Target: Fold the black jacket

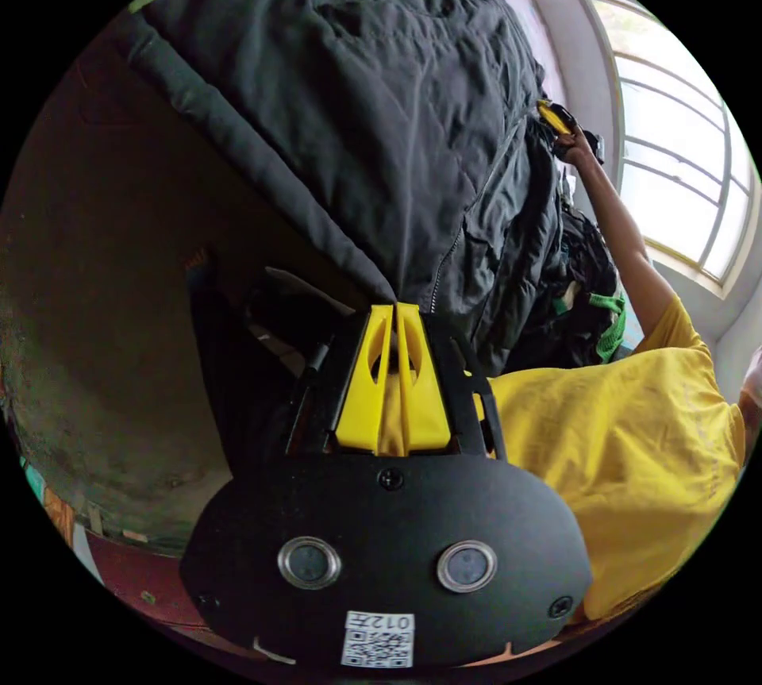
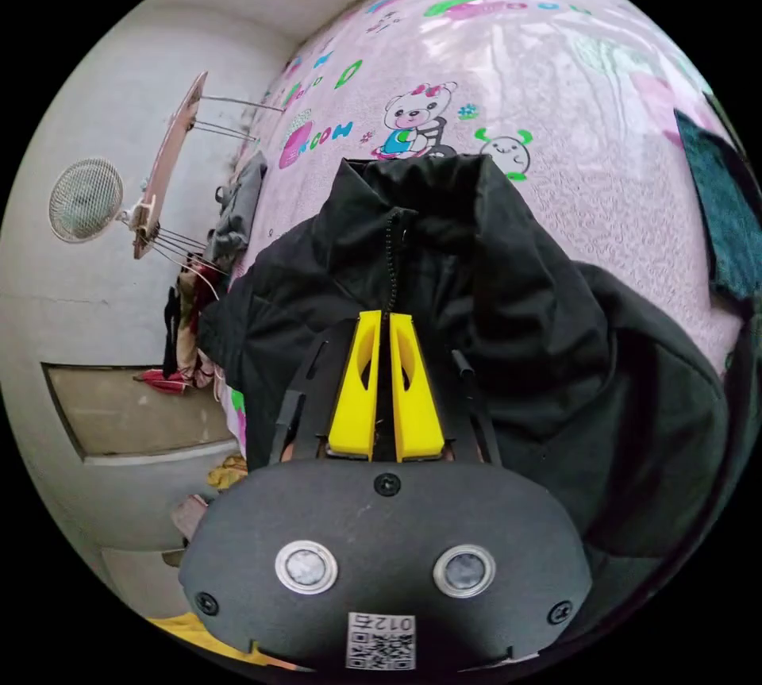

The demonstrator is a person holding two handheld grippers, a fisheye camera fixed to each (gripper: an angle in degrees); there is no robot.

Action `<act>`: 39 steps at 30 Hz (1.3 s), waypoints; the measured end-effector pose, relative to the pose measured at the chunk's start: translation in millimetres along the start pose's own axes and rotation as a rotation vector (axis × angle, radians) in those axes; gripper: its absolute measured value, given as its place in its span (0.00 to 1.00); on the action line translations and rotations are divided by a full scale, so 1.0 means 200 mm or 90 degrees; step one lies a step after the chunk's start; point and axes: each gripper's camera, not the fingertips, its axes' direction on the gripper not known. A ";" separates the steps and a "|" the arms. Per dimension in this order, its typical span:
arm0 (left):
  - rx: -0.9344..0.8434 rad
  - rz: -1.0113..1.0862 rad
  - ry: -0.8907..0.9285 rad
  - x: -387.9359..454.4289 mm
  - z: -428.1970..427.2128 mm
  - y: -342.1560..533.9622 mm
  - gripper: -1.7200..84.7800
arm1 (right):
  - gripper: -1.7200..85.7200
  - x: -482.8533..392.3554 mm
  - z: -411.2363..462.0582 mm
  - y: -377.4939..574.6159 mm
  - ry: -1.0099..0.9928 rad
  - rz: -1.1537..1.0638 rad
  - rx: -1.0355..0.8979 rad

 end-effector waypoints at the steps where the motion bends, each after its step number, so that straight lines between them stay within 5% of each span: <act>1: -0.001 0.005 -0.001 0.02 0.00 0.00 0.02 | 0.04 0.00 -0.01 0.01 -0.010 0.005 0.005; 7: 0.039 -0.011 -0.076 0.24 -0.10 0.14 0.03 | 0.04 -0.08 -0.13 0.08 0.052 -0.012 0.026; 11: 0.184 -0.059 -0.216 0.42 -0.30 0.29 0.03 | 0.04 -0.23 -0.28 0.20 0.118 -0.084 0.069; 17: 0.196 0.273 -0.402 1.15 -0.33 -0.16 0.03 | 0.03 -0.60 -0.29 0.55 0.110 -0.221 0.060; 21: 0.179 0.434 -0.388 1.63 -0.21 -0.67 0.02 | 0.03 -0.78 -0.22 0.85 0.138 -0.232 0.048; 27: 0.133 0.445 -0.485 2.04 -0.07 -1.26 0.02 | 0.02 -0.83 -0.14 1.27 0.264 -0.191 0.020; 31: 0.059 0.424 -0.519 2.10 0.02 -1.41 0.02 | 0.02 -0.85 -0.16 1.40 0.334 -0.171 0.030; 39: 0.165 0.440 -0.388 2.54 -0.13 -1.29 0.02 | 0.04 -1.03 0.01 1.46 0.461 -0.314 -0.044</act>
